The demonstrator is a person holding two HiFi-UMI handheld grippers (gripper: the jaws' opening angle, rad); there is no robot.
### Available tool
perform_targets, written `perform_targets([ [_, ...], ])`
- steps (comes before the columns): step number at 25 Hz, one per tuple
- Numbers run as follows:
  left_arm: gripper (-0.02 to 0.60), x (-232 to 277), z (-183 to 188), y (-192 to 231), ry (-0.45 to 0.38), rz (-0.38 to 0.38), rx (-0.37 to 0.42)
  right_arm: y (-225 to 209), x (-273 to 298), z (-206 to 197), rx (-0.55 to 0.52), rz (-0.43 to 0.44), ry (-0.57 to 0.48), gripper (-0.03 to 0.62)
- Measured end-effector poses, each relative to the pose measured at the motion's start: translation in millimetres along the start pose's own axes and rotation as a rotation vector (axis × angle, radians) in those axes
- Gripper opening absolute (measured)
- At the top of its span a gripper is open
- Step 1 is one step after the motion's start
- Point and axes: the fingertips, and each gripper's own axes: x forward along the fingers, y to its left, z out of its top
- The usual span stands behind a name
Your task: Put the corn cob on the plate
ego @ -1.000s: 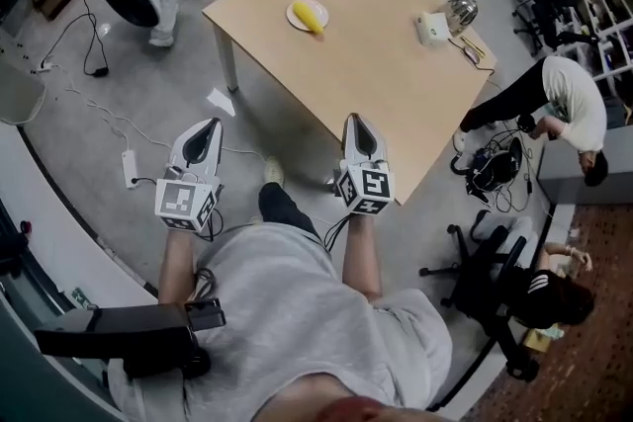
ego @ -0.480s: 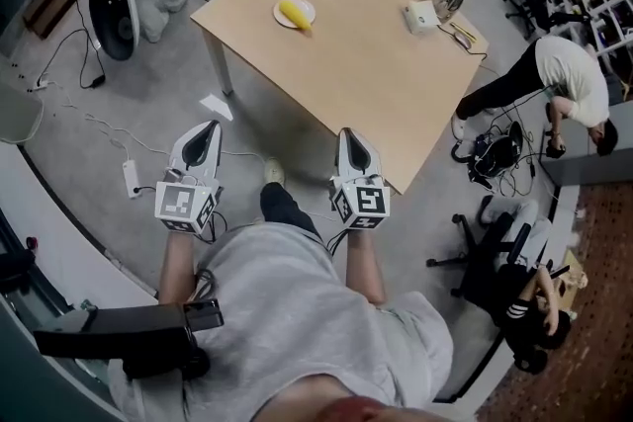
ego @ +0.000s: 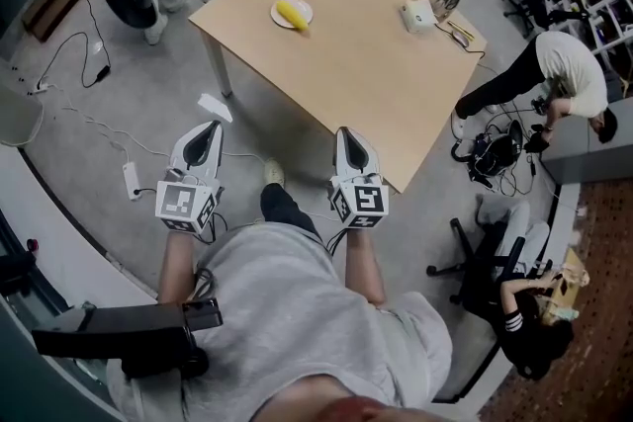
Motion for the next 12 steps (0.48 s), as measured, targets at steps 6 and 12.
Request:
perform_targets([
  [6, 0.020, 3.2, -3.1, 0.3, 0.003, 0.000, 0.000, -3.3, 3.0, -4.6, 0.002, -0.002, 0.012, 0.008],
  [12, 0.020, 2.6, -4.3, 2.6, 0.004, 0.006, -0.002, -0.4, 5.9, -6.5, 0.001, 0.009, 0.014, 0.008],
])
